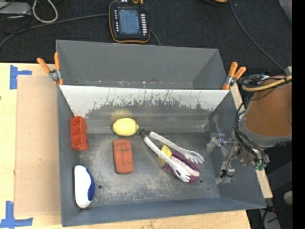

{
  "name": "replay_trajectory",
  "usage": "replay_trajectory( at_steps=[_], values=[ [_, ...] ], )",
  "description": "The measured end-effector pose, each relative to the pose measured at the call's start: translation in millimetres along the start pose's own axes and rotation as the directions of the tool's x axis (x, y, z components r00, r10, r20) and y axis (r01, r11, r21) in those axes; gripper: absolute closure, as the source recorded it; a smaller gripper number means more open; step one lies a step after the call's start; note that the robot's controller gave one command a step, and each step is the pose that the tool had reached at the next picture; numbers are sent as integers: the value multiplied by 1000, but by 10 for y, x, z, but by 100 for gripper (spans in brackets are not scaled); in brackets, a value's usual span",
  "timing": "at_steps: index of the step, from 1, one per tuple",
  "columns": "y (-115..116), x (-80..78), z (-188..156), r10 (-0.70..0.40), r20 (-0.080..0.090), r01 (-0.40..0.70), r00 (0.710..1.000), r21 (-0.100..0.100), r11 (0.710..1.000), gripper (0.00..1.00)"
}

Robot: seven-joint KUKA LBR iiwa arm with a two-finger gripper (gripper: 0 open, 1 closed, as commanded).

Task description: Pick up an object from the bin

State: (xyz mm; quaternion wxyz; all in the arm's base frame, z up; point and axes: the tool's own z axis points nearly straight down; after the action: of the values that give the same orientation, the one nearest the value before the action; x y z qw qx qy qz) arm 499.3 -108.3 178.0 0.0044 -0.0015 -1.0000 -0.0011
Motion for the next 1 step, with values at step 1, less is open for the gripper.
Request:
replay_trajectory(
  at_steps=[1],
  values=[
    [7, -18, -32, -5, 7, 5, 1000, 1, 1000, 0]
  ],
)
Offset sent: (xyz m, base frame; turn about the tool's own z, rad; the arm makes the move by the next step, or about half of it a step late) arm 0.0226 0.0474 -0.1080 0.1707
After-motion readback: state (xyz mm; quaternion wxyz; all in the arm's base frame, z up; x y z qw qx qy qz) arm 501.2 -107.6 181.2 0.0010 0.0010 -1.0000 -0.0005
